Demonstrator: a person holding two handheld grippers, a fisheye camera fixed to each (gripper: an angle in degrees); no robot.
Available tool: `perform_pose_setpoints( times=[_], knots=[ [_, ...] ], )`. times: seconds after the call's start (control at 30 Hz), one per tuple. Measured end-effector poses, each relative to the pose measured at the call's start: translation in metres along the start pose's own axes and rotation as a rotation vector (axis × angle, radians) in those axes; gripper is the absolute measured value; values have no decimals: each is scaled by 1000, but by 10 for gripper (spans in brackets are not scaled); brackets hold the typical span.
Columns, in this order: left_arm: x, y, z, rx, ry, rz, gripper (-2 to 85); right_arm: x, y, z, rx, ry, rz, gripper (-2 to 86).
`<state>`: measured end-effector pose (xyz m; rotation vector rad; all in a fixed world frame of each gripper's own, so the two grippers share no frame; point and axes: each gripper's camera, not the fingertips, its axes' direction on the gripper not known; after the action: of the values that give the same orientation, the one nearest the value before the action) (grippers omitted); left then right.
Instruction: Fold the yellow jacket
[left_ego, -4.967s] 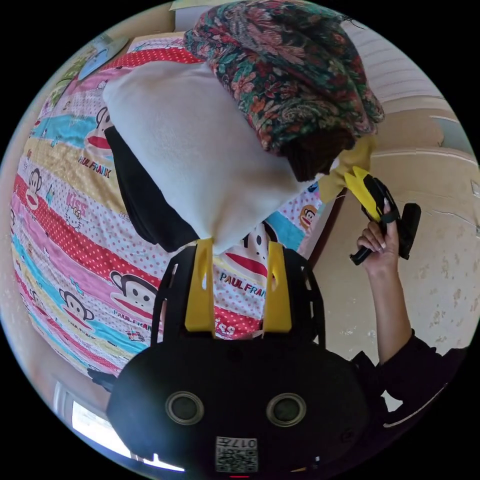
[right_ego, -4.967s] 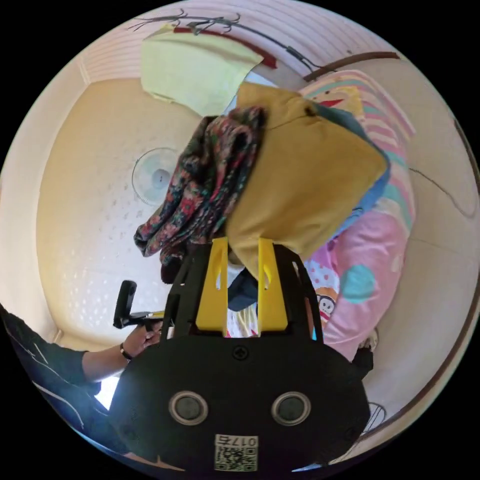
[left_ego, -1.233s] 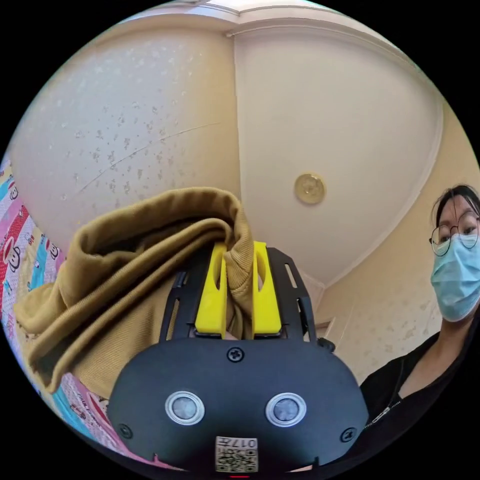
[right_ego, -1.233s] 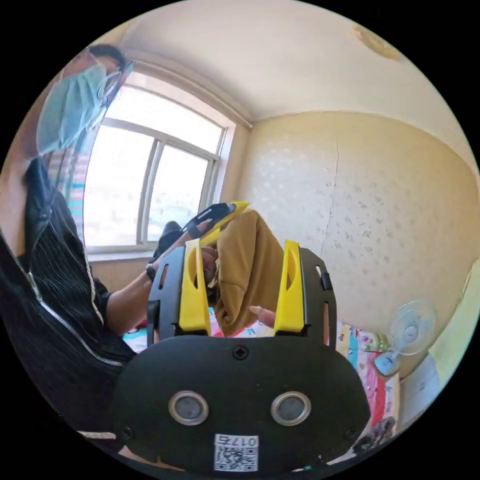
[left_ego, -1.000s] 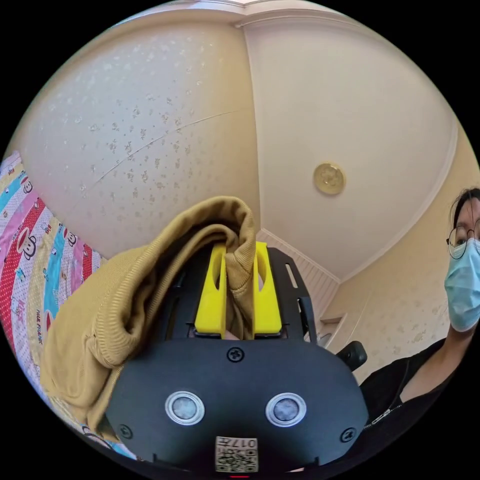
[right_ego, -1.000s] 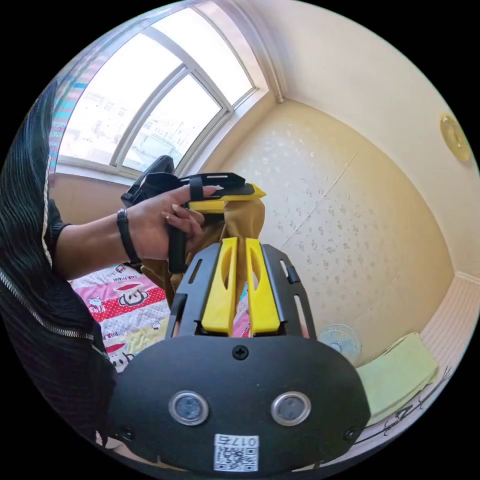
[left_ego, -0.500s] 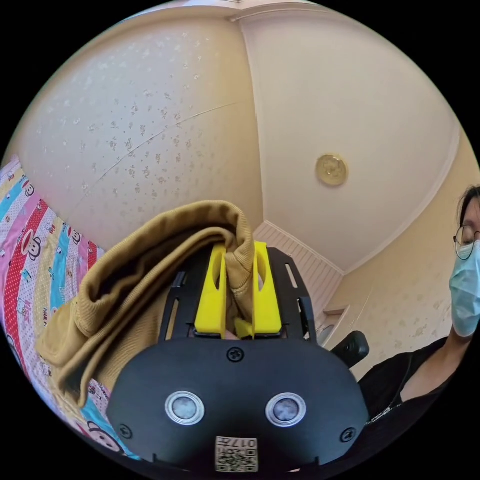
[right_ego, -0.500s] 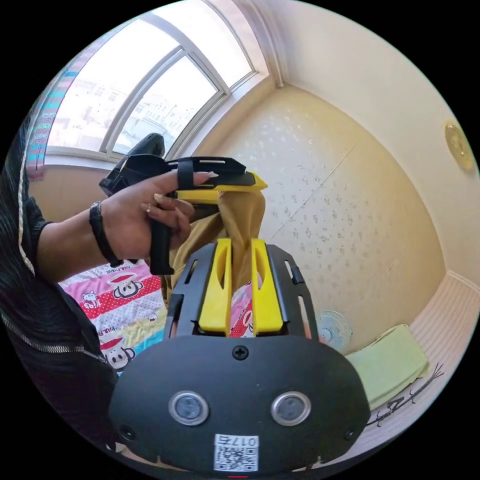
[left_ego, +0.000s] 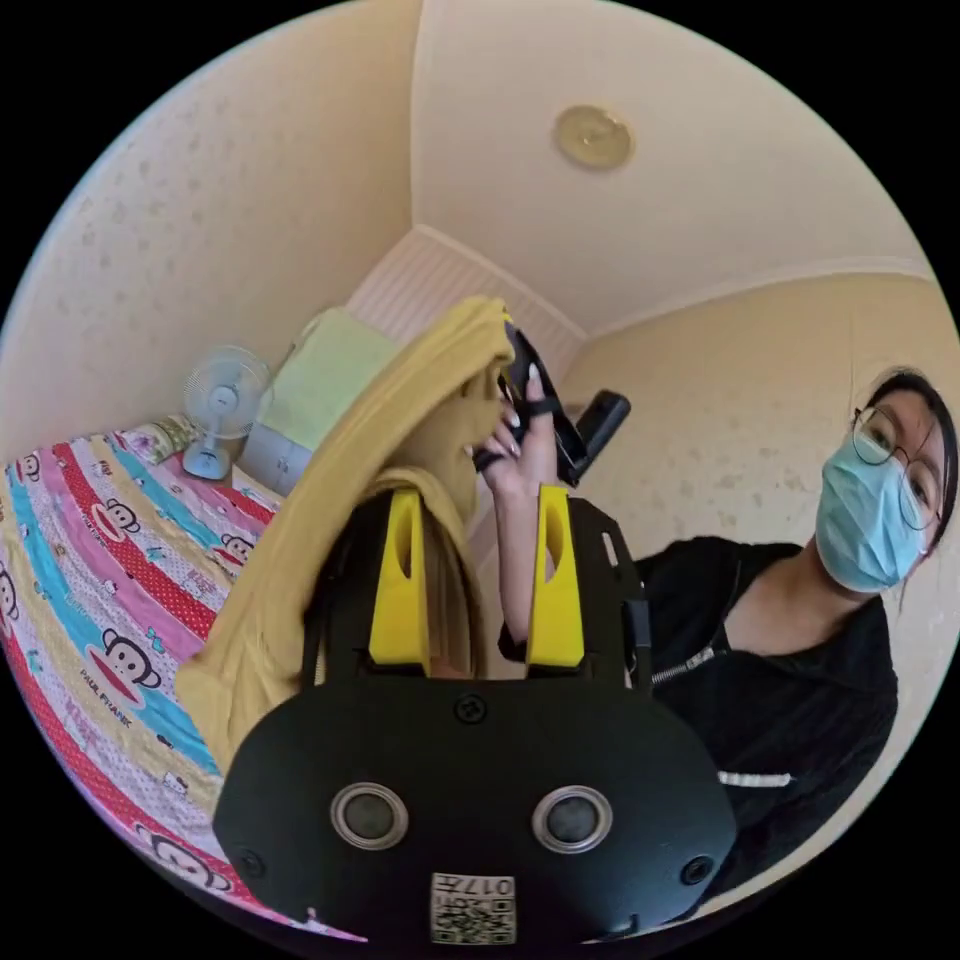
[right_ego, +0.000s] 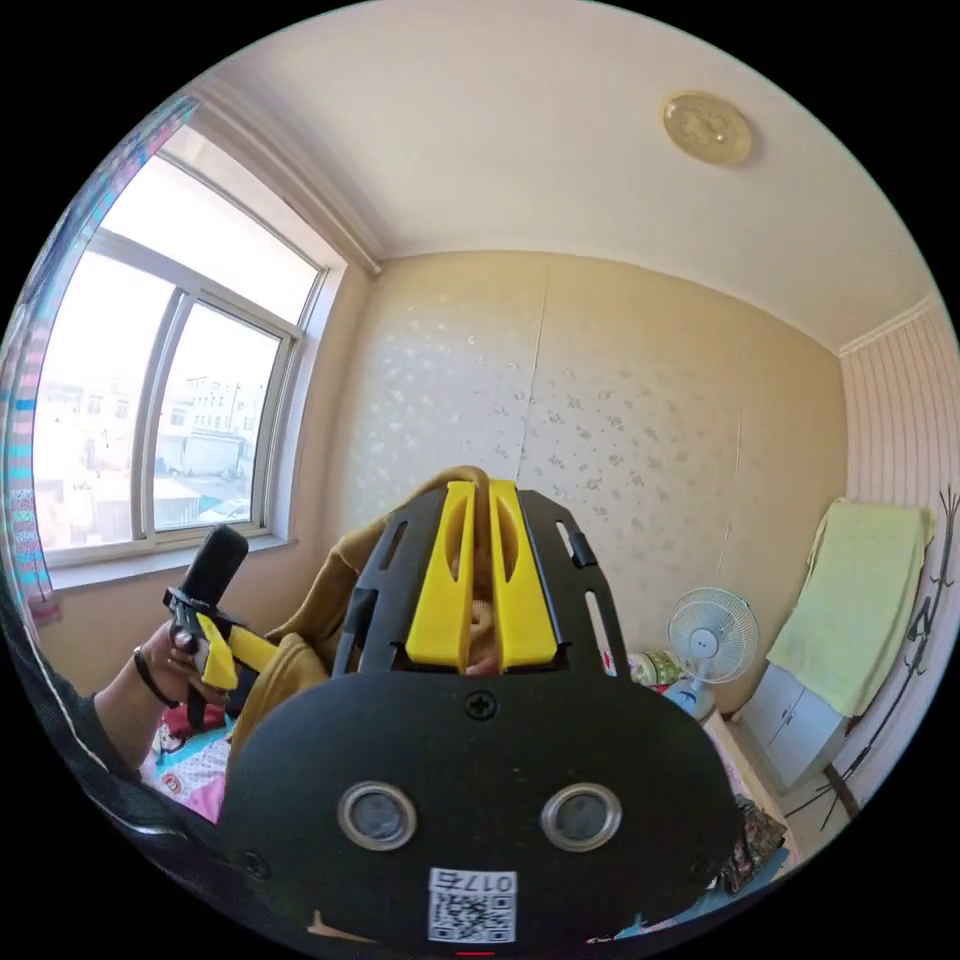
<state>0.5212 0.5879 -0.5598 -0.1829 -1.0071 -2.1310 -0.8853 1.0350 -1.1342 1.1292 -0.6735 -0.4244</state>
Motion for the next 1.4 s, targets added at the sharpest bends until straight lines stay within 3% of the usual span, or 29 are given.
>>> perform_pose_setpoints(
  times=[0.1, 0.17, 0.33, 0.5, 0.63, 0.83, 0.9, 0.97, 1.0, 1.07, 1.17, 1.3, 1.4],
  knots=[
    [5, 0, 13, -252, 51, 36, 149, 16, -20, -21, 99, -14, 3, 27],
    [7, 2, 16, -313, -27, 39, 149, 24, -35, -34, 146, -43, -17, 27],
    [11, 2, 2, -197, -120, 20, 154, 36, -59, -59, 218, -8, 13, 28],
    [38, 20, -76, 317, -56, 153, 146, 67, -76, -87, 297, 134, 65, 30],
    [47, 47, -136, 522, 0, 262, 152, 120, -80, -117, 348, 225, 167, 30],
    [11, 116, -225, 862, 29, 69, 98, 169, -69, -167, 473, 271, 266, 30],
    [-13, 181, -253, 1274, 127, -47, 60, 178, -68, -179, 505, 378, 340, 30],
    [-20, 220, -262, 1503, 172, -31, 11, 190, -61, -195, 636, 208, 345, 30],
    [-16, 228, -268, 1519, 139, -7, 5, 190, -63, -195, 639, 145, 324, 29],
    [-3, 214, -273, 1400, 25, 13, 8, 183, -81, -178, 513, -40, 210, 29],
    [26, 153, -250, 1105, -142, 132, 58, 156, -96, -141, 334, -164, 100, 27],
    [49, 70, -152, 650, -230, 288, 136, 136, -95, -118, 314, -364, 124, 27],
    [54, 43, -62, 418, -288, 306, 182, 132, -95, -115, 367, -504, 188, 28]
  ],
)
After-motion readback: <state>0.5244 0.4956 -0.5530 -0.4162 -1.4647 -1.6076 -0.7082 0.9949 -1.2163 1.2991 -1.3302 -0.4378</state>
